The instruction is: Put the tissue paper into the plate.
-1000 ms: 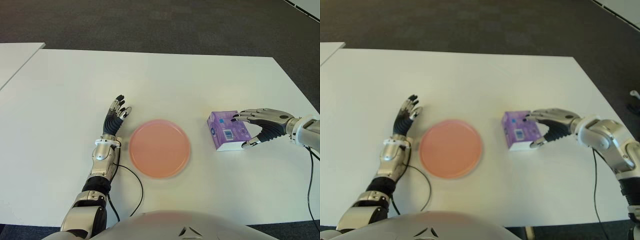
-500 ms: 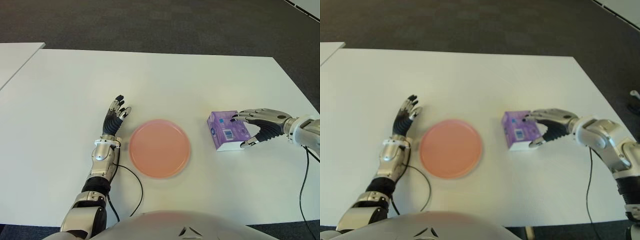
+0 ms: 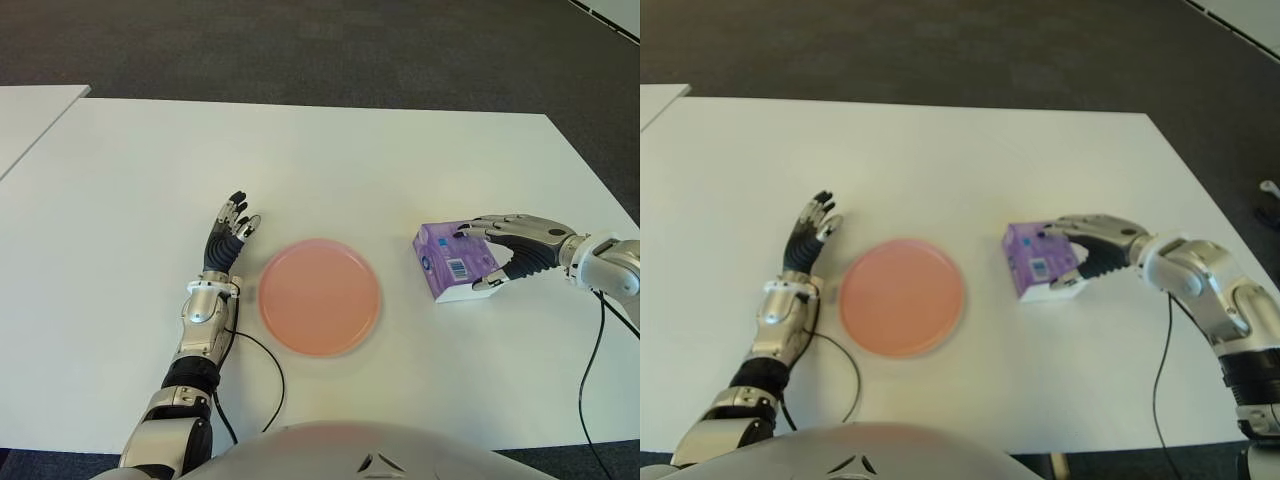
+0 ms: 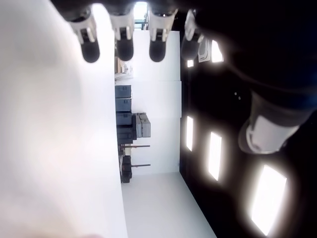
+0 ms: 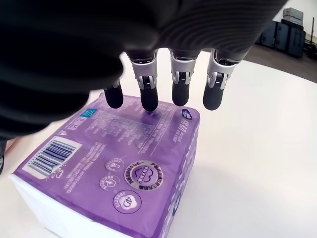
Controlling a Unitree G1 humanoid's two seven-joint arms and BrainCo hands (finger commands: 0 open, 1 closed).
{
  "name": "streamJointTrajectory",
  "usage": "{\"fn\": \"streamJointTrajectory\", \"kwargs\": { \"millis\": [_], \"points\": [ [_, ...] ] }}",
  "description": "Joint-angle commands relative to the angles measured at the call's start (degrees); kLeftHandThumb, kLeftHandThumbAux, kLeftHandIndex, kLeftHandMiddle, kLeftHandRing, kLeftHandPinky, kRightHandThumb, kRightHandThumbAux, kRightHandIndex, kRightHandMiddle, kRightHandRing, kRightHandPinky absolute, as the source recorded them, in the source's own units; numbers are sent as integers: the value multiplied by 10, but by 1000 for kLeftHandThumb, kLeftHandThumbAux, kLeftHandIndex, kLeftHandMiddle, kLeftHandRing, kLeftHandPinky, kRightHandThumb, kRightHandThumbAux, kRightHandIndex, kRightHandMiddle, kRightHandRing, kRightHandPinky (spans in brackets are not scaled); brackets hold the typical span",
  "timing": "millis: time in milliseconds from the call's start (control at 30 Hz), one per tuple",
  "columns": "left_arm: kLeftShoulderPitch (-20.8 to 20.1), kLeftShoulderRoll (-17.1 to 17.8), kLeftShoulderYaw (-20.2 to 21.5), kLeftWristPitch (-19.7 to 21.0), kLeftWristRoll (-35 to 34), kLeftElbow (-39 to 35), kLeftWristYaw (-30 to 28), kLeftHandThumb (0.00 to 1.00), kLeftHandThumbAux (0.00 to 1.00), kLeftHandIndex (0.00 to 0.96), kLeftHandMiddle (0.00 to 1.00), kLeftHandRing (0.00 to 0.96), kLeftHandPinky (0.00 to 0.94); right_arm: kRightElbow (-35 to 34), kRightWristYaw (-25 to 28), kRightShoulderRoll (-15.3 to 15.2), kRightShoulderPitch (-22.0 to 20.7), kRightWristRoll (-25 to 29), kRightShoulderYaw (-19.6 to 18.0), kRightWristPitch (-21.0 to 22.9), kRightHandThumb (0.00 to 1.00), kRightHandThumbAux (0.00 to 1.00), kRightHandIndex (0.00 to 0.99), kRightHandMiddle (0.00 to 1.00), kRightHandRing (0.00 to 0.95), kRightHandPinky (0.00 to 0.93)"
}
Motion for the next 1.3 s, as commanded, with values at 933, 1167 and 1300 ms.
{"fn": "streamJointTrajectory", "kwargs": {
  "millis": [933,1167,1300],
  "points": [
    [50,-11,-6,43,6,-29,1,0,551,0,0,0,0,33,-91,60,-18,12,2,-33,154,329,0,0,0,0],
    [57,-13,-5,52,-4,-42,-8,0,553,0,0,0,0,35,-83,65,-15,13,12,-33,153,335,0,0,0,0],
    [60,-14,-6,62,-5,-50,-7,0,552,0,0,0,0,34,-79,64,-12,15,15,-34,150,345,0,0,0,0]
  ]
}}
